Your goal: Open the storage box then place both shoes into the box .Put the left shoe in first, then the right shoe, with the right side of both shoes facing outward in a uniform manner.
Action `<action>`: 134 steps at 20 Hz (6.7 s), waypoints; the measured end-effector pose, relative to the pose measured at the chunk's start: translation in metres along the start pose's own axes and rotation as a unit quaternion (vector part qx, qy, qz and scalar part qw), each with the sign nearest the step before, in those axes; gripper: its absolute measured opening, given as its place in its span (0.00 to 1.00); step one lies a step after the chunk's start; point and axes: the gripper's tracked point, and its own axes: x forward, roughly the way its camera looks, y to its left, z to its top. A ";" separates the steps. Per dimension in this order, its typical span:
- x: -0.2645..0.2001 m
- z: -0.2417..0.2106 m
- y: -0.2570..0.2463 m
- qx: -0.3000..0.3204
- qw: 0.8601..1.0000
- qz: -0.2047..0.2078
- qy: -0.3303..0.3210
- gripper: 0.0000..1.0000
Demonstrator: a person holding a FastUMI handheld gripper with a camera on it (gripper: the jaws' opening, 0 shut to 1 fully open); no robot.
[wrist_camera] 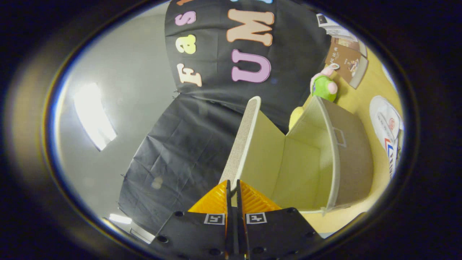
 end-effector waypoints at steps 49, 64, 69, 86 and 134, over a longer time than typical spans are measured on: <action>-0.155 0.049 -0.202 -0.284 0.855 -0.411 0.142 0.95; -0.159 0.098 -0.293 -0.311 0.793 -0.500 0.155 0.83; -0.148 0.097 -0.312 -0.337 0.772 -0.512 0.169 0.66; -0.142 0.100 -0.314 -0.159 0.862 -0.470 0.107 0.06; 0.062 0.021 -0.204 0.040 0.897 -0.429 0.099 0.06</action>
